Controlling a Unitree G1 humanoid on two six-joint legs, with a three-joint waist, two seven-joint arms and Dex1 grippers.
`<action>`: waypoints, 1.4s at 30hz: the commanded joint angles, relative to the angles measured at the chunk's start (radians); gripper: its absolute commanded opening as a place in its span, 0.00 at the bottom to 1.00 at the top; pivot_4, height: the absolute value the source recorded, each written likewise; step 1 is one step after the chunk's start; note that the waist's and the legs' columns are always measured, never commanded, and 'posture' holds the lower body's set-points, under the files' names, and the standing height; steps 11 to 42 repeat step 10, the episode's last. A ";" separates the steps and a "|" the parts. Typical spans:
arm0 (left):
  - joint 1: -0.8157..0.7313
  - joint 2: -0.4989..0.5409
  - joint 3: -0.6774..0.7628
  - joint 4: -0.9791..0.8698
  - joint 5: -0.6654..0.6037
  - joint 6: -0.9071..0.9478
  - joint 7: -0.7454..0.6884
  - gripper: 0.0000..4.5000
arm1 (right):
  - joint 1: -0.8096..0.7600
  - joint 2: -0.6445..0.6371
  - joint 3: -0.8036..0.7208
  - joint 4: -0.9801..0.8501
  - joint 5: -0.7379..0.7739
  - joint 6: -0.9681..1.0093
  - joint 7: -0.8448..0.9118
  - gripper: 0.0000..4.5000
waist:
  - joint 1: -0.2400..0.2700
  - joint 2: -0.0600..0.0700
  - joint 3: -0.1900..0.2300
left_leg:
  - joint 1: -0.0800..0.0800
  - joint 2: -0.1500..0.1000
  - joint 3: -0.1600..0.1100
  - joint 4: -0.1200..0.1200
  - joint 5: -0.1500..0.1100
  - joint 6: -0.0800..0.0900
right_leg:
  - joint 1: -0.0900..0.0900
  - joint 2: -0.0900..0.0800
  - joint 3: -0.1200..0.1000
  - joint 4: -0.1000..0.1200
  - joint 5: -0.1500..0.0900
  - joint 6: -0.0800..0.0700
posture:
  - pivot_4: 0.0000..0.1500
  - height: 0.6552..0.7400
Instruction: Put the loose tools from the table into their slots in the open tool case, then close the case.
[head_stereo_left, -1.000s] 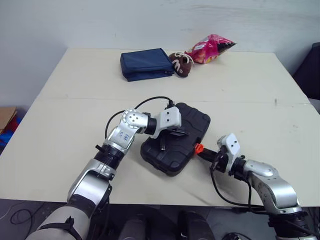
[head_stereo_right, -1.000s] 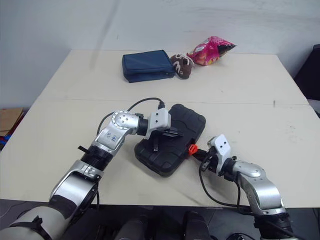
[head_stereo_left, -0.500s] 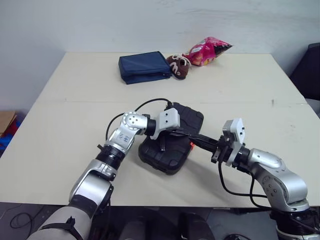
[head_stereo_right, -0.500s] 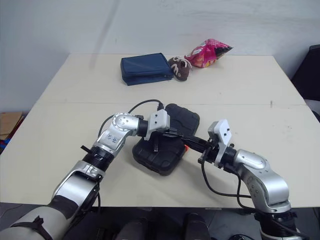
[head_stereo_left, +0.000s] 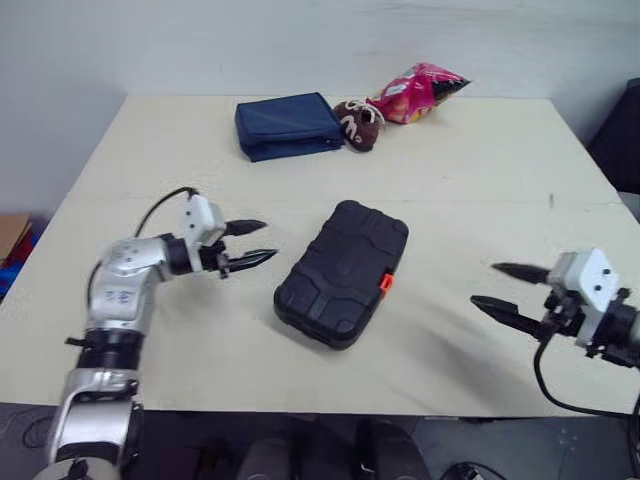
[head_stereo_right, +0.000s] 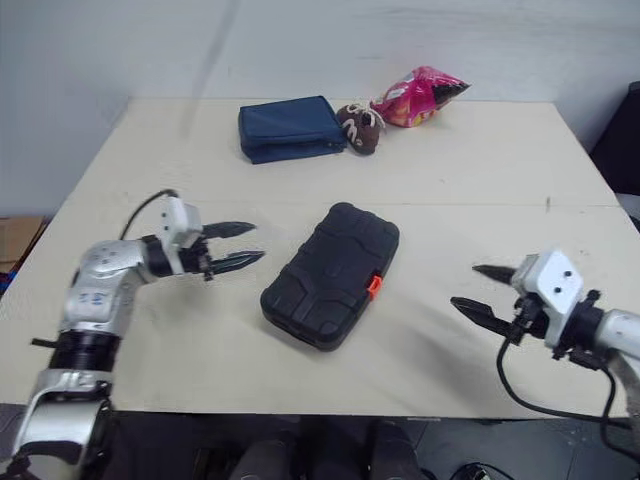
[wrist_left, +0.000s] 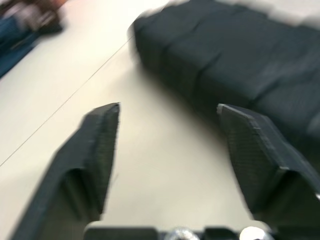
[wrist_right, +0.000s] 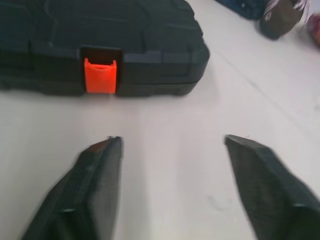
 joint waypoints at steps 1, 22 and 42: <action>0.054 0.054 0.079 -0.002 0.002 -0.022 0.039 0.99 | -0.013 -0.036 -0.065 0.058 -0.032 -0.078 0.026 1.00 | 0.003 -0.003 0.002 | 0.000 0.000 0.000 0.000 -0.001 0.001 | 0.000 -0.003 0.001 -0.001 0.000 0.000 | 1.00 1.00; 0.123 0.072 0.116 -0.012 0.000 -0.065 0.082 0.99 | -0.112 -0.029 0.011 0.131 -0.079 -0.127 -0.014 1.00 | 0.009 -0.002 0.005 | -0.003 -0.001 -0.002 -0.001 -0.002 -0.001 | -0.001 -0.007 -0.002 0.000 0.000 0.001 | 1.00 1.00; 0.123 0.072 0.116 -0.012 0.000 -0.065 0.082 0.99 | -0.112 -0.029 0.011 0.131 -0.079 -0.127 -0.014 1.00 | 0.009 -0.002 0.005 | -0.003 -0.001 -0.002 -0.001 -0.002 -0.001 | -0.001 -0.007 -0.002 0.000 0.000 0.001 | 1.00 1.00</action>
